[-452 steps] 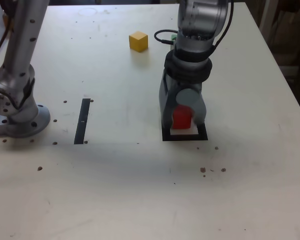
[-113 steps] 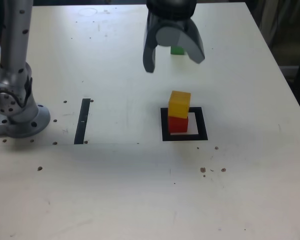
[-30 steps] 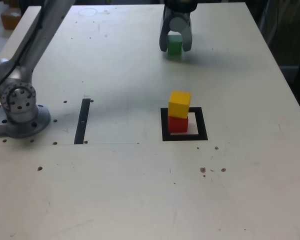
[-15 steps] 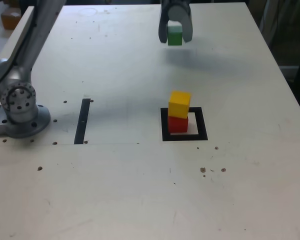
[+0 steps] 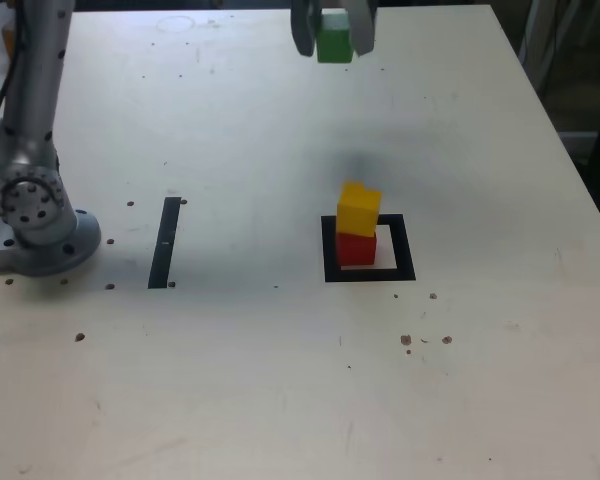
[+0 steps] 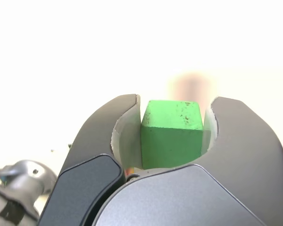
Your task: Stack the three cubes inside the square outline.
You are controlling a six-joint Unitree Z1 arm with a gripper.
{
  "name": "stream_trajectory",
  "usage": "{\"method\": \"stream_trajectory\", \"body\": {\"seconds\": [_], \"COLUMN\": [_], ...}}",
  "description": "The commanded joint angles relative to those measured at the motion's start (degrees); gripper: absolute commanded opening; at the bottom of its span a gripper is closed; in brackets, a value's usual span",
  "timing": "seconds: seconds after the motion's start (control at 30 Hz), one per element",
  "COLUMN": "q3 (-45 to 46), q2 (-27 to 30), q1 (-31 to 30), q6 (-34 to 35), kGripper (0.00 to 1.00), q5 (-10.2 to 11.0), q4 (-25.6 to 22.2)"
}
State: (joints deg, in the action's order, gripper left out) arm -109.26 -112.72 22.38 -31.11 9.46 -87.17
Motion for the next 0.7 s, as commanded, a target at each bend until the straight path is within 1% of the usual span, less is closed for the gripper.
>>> {"method": "stream_trajectory", "body": {"seconds": [0.0,0.17,0.3,0.5,0.67], "q3": [2.3,10.4,14.0,15.1,14.6], "q2": [2.8,8.2,10.7,10.7,8.9], "q1": [-2.3,-9.5,-15.6,-23.9,-27.9], "q6": [1.9,8.6,13.7,20.3,24.2], "kGripper": [0.22,0.22,0.22,0.22,0.22], "q5": [0.0,-0.2,-0.1,-0.6,-1.8], "q4": [-0.1,0.2,0.3,0.4,1.0]}}
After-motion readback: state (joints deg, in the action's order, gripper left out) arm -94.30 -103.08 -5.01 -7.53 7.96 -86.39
